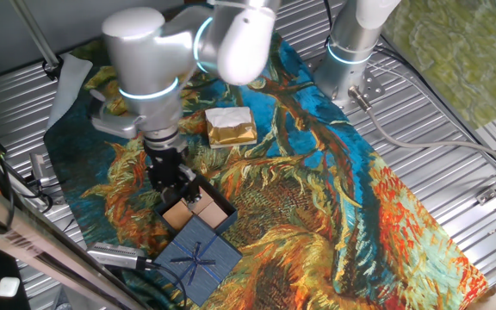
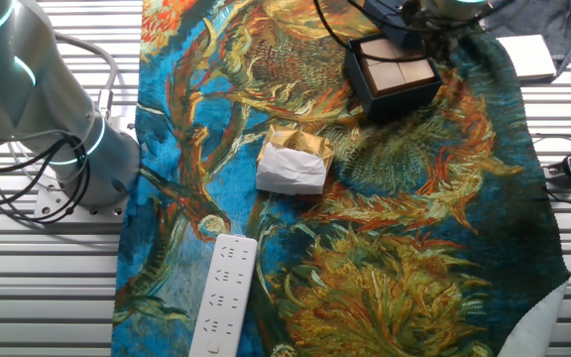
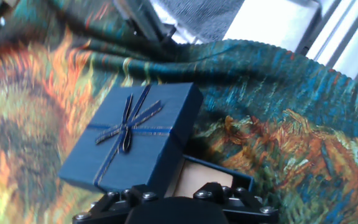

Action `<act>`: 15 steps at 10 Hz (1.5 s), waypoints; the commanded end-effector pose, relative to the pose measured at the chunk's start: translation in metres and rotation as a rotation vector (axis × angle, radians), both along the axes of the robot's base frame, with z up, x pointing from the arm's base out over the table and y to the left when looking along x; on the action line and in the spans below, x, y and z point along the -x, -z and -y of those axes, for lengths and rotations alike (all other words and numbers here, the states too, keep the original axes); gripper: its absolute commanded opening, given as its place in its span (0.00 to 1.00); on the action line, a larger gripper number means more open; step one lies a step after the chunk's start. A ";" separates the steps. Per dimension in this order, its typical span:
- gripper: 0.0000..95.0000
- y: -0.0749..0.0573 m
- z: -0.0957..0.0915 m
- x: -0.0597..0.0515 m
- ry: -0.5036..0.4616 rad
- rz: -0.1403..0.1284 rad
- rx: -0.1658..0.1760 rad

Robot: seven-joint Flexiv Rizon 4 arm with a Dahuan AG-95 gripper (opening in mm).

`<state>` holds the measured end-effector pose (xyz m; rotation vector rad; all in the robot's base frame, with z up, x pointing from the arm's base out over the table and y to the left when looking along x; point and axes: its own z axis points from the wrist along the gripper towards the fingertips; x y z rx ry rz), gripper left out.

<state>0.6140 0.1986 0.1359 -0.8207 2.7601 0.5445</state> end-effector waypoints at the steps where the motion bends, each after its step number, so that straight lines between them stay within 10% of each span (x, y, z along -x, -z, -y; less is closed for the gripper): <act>1: 0.60 -0.001 -0.002 -0.008 0.077 -0.048 -0.074; 4: 0.60 0.003 -0.002 -0.009 0.192 -0.123 -0.176; 8: 0.60 0.006 -0.002 -0.009 0.265 -0.187 -0.228; 15: 0.60 0.022 -0.014 -0.002 0.294 -0.219 -0.264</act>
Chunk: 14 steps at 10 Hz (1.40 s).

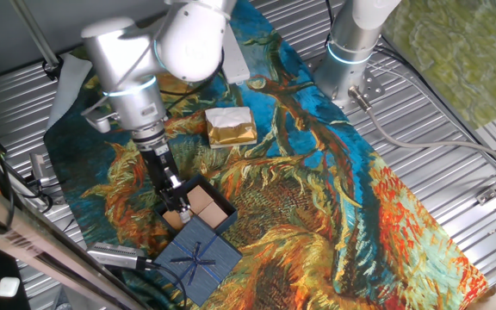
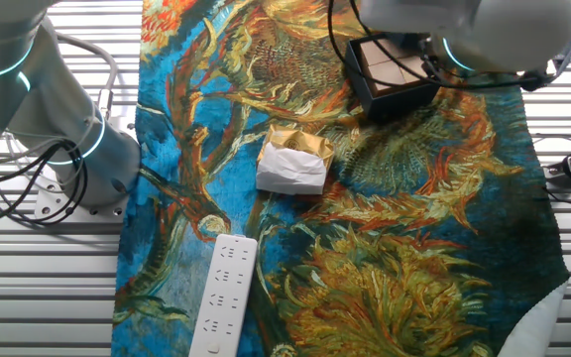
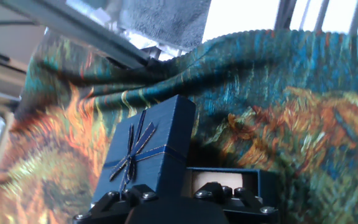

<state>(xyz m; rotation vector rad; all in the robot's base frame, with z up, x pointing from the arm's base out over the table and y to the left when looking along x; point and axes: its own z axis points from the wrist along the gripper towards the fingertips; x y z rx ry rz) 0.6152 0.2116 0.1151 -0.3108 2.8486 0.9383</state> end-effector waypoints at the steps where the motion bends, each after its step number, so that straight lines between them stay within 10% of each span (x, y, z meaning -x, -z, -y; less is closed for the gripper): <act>1: 0.60 0.002 -0.002 0.001 0.012 -0.005 -0.045; 14: 0.60 0.013 -0.017 0.018 0.074 -0.022 -0.103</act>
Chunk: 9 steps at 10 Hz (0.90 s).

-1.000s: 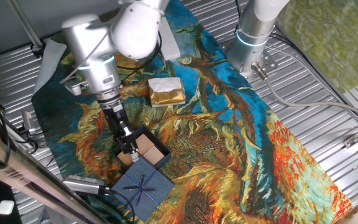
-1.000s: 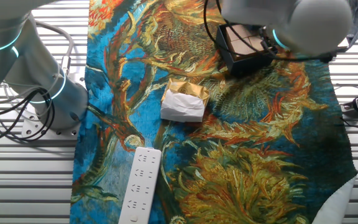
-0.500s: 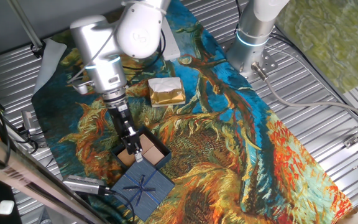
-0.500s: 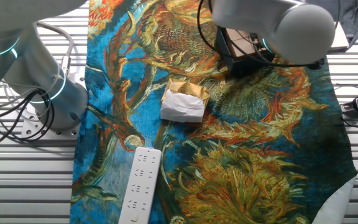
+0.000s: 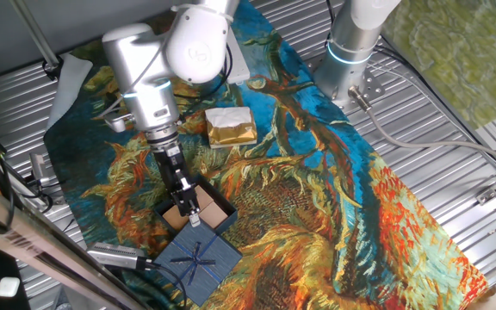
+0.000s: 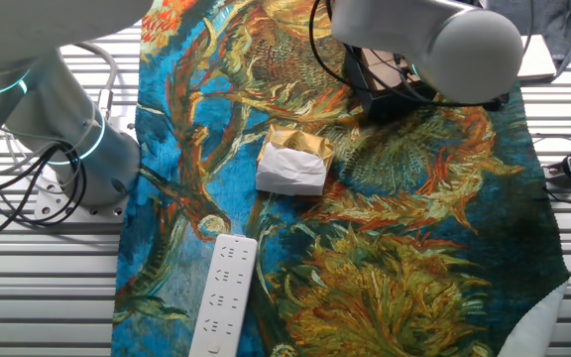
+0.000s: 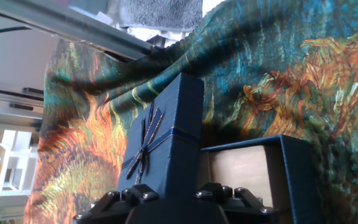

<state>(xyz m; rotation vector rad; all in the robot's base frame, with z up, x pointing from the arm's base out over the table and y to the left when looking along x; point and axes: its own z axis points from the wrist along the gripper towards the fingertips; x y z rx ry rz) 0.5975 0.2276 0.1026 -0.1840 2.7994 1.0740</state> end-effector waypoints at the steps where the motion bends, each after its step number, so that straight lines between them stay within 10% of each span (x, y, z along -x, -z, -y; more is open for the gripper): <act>1: 0.60 0.000 -0.001 0.000 0.005 0.001 -0.005; 9: 0.60 0.002 -0.011 0.008 0.024 0.003 -0.024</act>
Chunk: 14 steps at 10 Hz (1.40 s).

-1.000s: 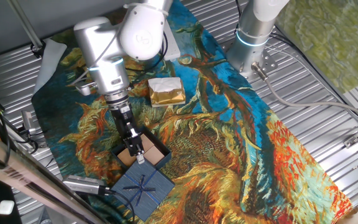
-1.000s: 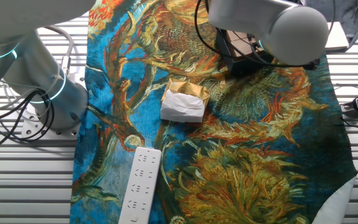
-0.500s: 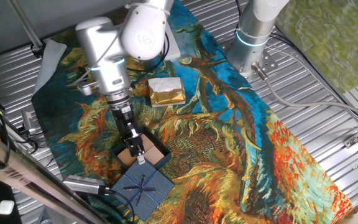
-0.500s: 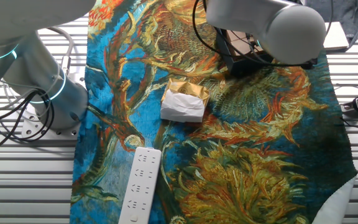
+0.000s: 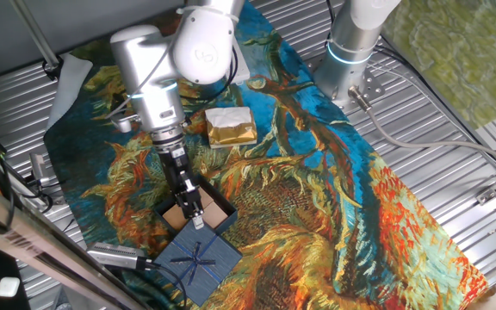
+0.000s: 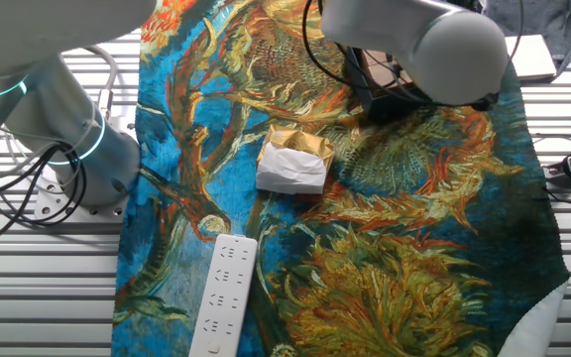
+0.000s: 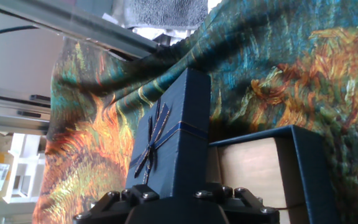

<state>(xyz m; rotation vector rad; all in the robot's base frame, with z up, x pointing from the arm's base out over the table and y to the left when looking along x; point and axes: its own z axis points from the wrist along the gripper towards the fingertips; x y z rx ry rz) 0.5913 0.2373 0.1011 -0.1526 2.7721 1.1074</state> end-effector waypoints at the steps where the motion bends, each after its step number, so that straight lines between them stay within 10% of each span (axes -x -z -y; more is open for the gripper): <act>1: 0.60 0.001 -0.002 0.002 0.005 -0.004 0.005; 4: 0.60 -0.001 -0.003 0.003 0.009 -0.005 0.006; 7: 0.20 -0.001 -0.004 0.003 0.009 -0.004 0.010; 9: 0.20 -0.001 -0.004 0.003 0.011 -0.004 0.013; 10: 0.00 -0.001 -0.004 0.003 0.011 -0.006 0.009; 14: 0.00 -0.003 -0.004 0.003 0.016 -0.013 -0.009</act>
